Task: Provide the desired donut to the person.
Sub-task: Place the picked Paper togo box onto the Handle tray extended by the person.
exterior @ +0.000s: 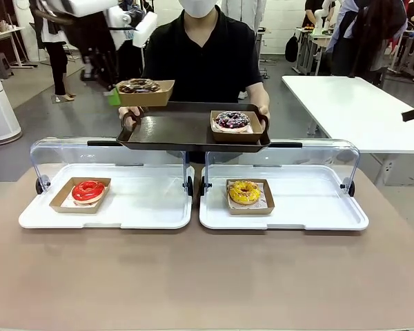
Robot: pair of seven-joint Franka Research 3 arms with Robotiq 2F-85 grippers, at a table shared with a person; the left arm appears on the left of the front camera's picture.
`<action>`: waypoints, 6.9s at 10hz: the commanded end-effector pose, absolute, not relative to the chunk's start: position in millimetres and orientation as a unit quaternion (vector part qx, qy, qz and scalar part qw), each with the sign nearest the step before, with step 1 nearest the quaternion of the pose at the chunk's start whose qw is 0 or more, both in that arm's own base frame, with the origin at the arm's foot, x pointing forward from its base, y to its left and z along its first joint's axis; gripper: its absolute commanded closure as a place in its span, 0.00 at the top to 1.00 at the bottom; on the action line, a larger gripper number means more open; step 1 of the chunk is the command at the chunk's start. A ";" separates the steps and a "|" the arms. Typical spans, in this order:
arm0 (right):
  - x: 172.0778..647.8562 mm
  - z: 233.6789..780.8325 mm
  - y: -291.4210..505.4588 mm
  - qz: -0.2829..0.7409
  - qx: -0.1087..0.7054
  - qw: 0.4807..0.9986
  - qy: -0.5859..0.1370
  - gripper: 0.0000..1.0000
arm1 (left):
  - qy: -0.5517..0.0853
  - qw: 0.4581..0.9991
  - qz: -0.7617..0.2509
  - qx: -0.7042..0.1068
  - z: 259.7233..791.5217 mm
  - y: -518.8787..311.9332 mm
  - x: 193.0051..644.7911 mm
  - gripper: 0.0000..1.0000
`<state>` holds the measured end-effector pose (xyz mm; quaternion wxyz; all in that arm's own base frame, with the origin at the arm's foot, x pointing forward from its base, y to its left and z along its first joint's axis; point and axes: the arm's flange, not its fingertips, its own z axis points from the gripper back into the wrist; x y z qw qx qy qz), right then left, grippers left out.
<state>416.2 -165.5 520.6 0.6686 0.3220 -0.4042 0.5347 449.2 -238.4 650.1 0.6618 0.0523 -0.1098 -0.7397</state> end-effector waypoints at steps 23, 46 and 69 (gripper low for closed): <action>416.6 521.2 -164.4 0.531 0.327 0.665 -0.410 1.00 | -0.022 0.664 -0.747 0.015 569.9 -260.1 584.2 1.00; 416.6 521.2 -164.4 0.531 0.327 0.665 -0.410 1.00 | -0.104 0.661 -0.743 -0.022 558.1 -99.1 397.7 1.00; 416.6 521.2 -164.4 0.531 0.327 0.665 -0.410 1.00 | -0.430 0.603 -0.526 -0.418 471.8 197.9 413.0 1.00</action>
